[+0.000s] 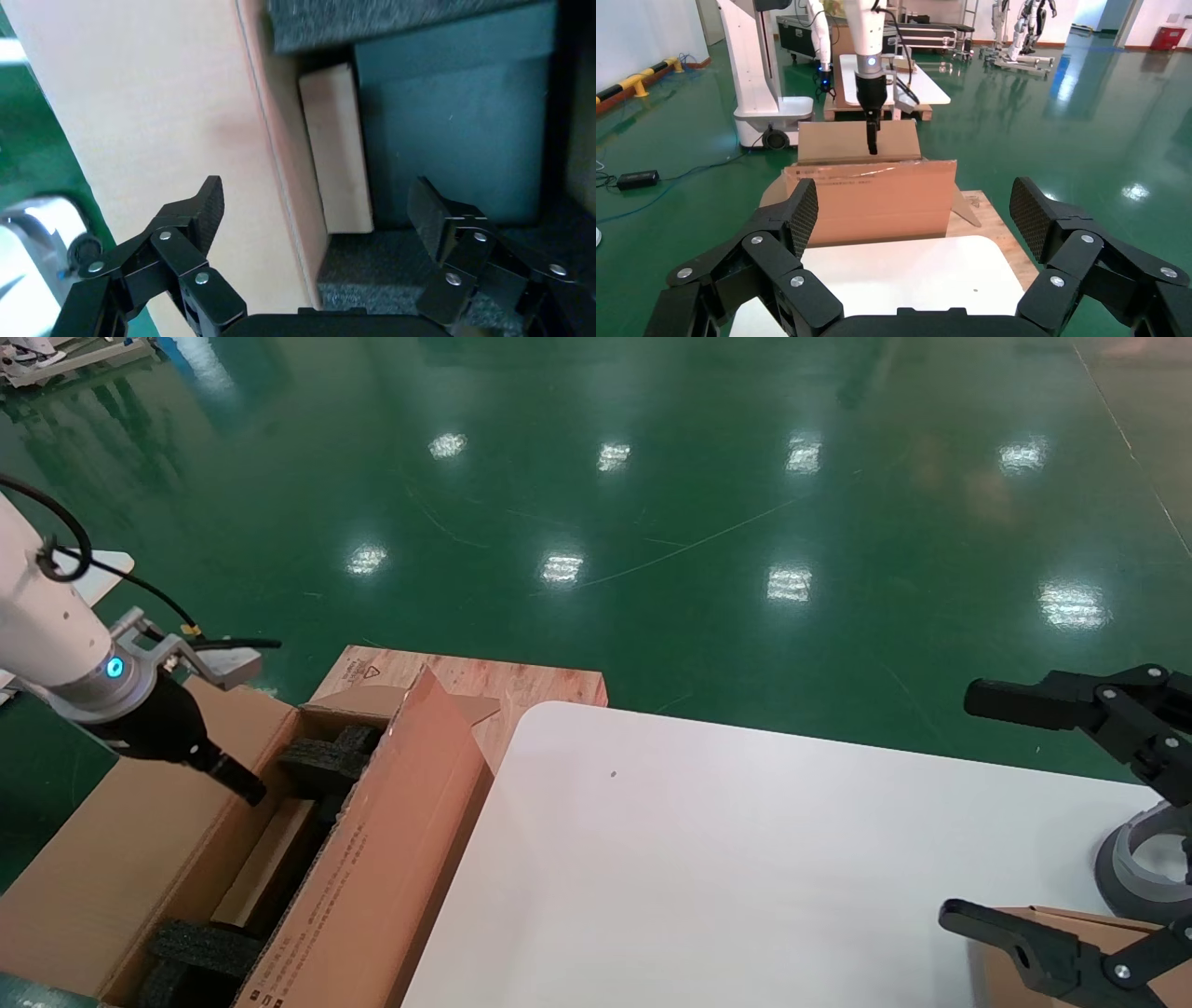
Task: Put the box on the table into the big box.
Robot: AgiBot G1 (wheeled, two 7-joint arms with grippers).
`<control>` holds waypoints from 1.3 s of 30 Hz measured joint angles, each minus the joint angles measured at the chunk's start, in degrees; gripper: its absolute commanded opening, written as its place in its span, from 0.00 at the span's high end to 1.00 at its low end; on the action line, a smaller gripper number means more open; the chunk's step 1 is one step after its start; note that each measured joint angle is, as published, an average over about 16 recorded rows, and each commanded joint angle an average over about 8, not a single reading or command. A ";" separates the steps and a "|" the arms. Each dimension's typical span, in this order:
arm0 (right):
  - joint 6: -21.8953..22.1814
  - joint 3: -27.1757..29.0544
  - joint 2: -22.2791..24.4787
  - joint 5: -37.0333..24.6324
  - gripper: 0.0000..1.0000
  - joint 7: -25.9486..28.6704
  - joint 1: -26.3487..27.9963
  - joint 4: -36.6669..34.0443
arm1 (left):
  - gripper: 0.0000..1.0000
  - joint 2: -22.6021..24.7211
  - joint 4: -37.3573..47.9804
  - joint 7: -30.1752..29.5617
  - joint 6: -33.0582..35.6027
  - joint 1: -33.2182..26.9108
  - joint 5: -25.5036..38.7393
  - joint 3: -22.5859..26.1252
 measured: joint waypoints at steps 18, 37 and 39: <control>0.00 0.00 0.00 0.00 0.00 0.00 0.00 -0.01 | 0.00 -12.00 -7.13 20.08 0.35 -5.89 -12.79 -12.94; 0.00 0.00 0.00 0.00 0.00 0.00 0.00 -0.01 | 0.00 -17.39 -12.58 29.43 1.70 -4.77 -19.28 -20.79; 0.00 0.00 0.00 0.00 0.00 0.00 0.00 -0.01 | 0.00 -17.16 -12.88 29.37 1.82 -4.29 -19.14 -21.58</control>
